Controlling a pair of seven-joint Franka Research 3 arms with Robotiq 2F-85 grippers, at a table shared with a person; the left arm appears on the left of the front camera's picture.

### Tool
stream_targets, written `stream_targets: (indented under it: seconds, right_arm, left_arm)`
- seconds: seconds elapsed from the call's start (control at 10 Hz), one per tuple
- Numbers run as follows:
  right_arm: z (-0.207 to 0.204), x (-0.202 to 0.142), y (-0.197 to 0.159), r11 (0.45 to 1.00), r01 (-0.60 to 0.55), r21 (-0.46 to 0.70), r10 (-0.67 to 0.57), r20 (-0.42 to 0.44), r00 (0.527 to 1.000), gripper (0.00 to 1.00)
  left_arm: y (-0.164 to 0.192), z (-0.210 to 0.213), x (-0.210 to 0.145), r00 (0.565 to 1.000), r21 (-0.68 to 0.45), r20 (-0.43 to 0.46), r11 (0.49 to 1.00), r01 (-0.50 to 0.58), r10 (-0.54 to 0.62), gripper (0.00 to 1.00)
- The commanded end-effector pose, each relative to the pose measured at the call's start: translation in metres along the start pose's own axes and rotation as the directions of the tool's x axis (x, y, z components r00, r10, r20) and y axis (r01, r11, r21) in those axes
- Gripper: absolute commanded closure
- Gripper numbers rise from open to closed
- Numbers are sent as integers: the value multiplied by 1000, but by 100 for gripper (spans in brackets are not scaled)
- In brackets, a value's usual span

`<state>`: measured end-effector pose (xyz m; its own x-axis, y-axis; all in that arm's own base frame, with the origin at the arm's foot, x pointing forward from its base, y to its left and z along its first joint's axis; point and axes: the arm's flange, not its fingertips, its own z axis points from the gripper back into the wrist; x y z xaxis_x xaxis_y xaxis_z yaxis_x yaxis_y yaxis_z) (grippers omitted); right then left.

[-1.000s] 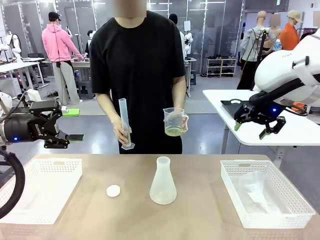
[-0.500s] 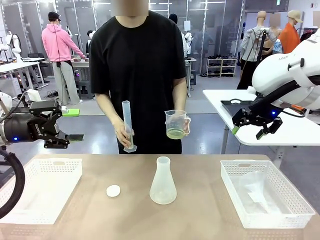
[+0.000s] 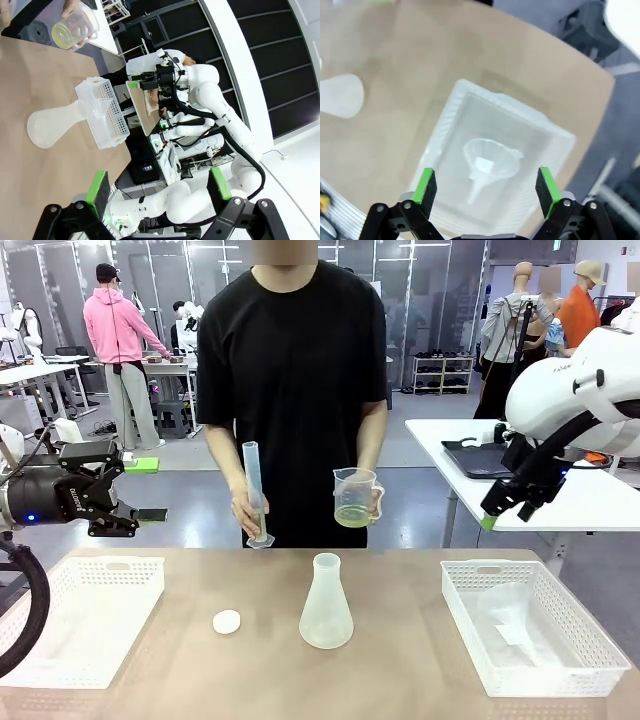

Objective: Prepare the solutions needed for the experiment.
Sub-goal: Pick up the Plastic Funnel and insert it into the Big flask.

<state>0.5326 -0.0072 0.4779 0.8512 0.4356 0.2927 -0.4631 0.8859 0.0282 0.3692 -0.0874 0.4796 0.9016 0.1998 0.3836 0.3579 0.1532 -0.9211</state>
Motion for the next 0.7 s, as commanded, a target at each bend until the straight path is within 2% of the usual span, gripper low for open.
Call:
stream_targets:
  seconds: [0.0,0.2,0.3,0.4,0.6]
  right_arm:
    - [-1,2,-20,967,-255,-4,255,32,966,0]
    - [-14,5,-19,913,-408,18,408,20,913,0]
    - [-17,7,-18,931,-364,25,363,23,931,0]
    - [-8,1,-13,938,-348,2,348,-10,938,0]
    - [-8,1,-13,938,-348,2,348,-10,938,0]
  left_arm:
    - [-2,-2,0,1000,-4,-1,1000,-5,5,0]
    - [-2,-2,0,1000,-4,-1,1000,-5,5,0]
    - [-2,-2,0,1000,-4,-1,1000,-5,5,0]
    - [-2,-2,0,1000,-4,-1,1000,-5,5,0]
    - [-2,-2,0,1000,-4,-1,1000,-5,5,0]
